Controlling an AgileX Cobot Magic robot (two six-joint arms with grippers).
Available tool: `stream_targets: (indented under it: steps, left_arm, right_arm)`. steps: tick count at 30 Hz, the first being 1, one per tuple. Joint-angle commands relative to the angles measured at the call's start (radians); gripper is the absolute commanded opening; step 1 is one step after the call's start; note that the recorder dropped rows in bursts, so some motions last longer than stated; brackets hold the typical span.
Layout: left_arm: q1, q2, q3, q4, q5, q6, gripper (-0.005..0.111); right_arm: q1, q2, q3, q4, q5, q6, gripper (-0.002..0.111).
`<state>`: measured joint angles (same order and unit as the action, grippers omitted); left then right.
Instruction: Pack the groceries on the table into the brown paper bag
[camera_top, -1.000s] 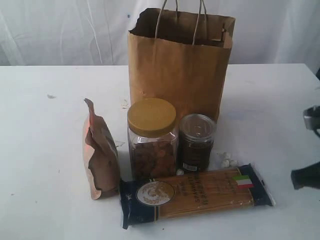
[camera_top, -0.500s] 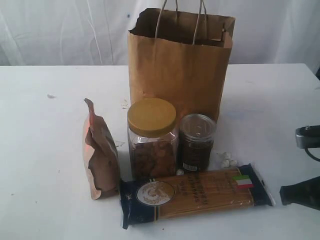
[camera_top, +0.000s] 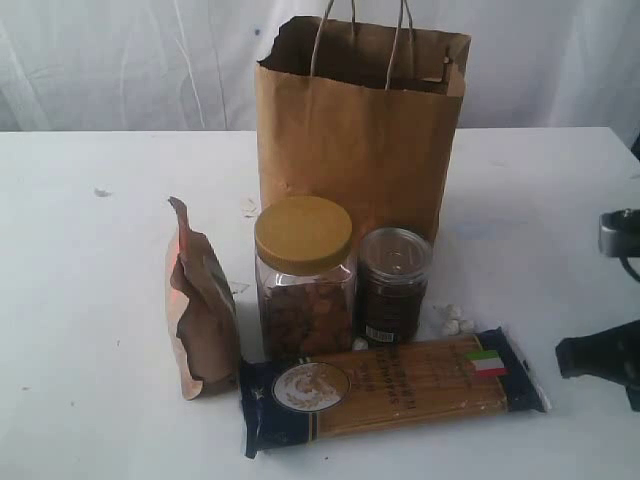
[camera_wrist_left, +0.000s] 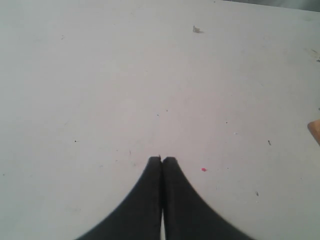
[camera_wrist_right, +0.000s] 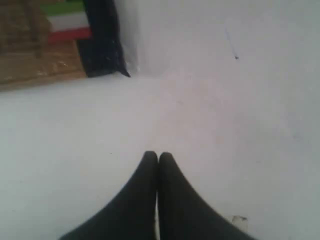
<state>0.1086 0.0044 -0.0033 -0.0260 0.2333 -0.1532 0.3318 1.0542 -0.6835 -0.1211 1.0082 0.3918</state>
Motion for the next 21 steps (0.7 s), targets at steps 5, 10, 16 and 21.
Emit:
stream_targets:
  steps: [5, 10, 16, 21]
  left_arm:
    - [-0.004, -0.004, 0.003, 0.001, -0.002, 0.000, 0.000]
    - [-0.004, -0.004, 0.003, 0.001, -0.002, 0.000, 0.000]
    - [-0.004, -0.004, 0.003, 0.001, -0.002, 0.000, 0.000]
    - [-0.004, -0.004, 0.003, 0.001, -0.002, 0.000, 0.000]
  right_arm:
    - [-0.001, -0.431, 0.010, -0.115, -0.116, -0.070, 0.000]
    - [-0.001, -0.675, 0.025, -0.225, -0.136, -0.075, 0.000]
    - [-0.001, -0.875, 0.023, -0.288, -0.128, -0.100, 0.000]
    - [-0.001, -0.891, 0.027, -0.447, -0.202, -0.100, 0.000]
